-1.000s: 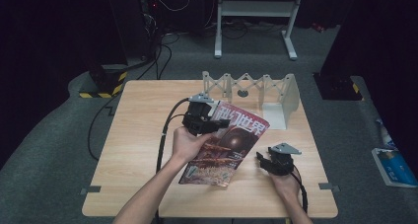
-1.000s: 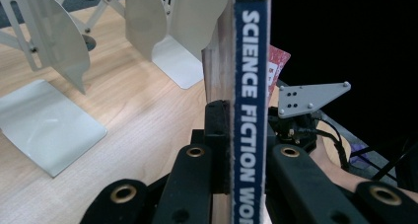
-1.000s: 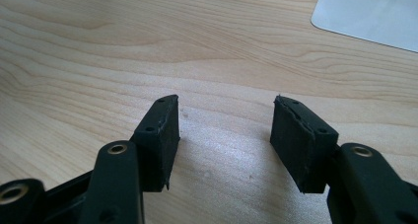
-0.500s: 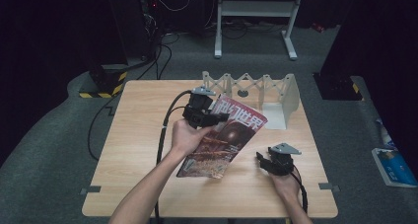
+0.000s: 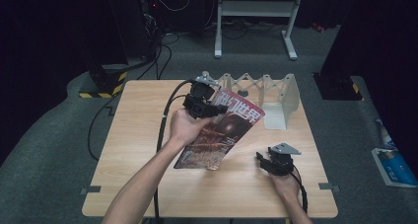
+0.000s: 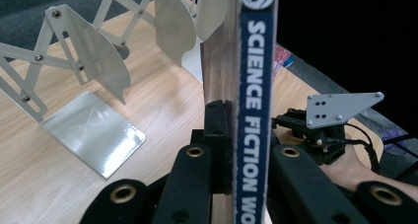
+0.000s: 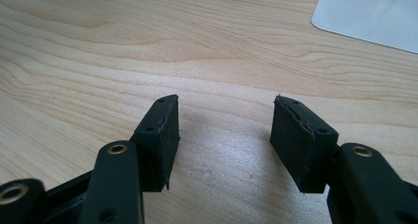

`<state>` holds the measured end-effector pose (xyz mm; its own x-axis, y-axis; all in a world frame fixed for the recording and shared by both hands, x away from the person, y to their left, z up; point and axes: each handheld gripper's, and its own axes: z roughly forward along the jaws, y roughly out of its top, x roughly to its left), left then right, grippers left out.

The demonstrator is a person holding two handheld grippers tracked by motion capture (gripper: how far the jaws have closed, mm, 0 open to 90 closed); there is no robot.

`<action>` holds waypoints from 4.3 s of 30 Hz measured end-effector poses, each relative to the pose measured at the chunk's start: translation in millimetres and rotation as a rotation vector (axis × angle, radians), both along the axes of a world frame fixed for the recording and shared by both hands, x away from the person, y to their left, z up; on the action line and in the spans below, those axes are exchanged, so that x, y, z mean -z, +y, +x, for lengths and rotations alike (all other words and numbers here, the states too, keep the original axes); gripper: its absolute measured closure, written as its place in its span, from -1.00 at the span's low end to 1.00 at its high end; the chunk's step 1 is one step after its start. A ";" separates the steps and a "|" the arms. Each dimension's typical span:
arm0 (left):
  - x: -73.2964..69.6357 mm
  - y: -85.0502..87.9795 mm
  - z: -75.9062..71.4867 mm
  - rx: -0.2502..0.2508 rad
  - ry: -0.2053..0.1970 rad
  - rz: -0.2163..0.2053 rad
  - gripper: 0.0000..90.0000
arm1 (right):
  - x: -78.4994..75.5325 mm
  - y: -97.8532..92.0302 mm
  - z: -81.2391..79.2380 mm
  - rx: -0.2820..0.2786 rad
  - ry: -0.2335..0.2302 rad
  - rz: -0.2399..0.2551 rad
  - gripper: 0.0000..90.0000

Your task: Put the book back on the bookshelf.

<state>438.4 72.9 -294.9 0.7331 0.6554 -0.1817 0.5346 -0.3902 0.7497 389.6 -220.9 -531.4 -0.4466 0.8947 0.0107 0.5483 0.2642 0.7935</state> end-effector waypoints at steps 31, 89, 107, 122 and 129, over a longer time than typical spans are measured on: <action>-21.2 0.5 25.5 -0.031 0.050 0.085 0.84 | 0.0 -0.3 -0.1 -0.002 0.000 0.000 -0.02; -27.3 41.2 68.5 -0.245 0.041 0.004 0.85 | 0.5 -1.5 -0.7 0.036 -0.011 -0.023 -0.01; -17.4 50.2 81.1 -0.360 -0.002 -0.074 0.85 | 0.6 -1.4 -1.0 0.036 -0.010 -0.021 -0.01; -4.2 41.7 94.8 -0.409 -0.003 -0.103 0.85 | 0.7 -1.6 -1.1 0.032 -0.015 -0.022 -0.01; -3.7 34.2 100.1 -0.394 0.014 -0.016 0.84 | 1.0 -0.8 -1.4 0.031 -0.018 -0.029 -0.01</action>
<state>538.5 107.1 -291.2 0.4233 0.8832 -0.2017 0.6511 -0.1418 0.7457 388.1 -221.6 -532.3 -0.4186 0.9079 -0.0232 0.5424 0.2704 0.7954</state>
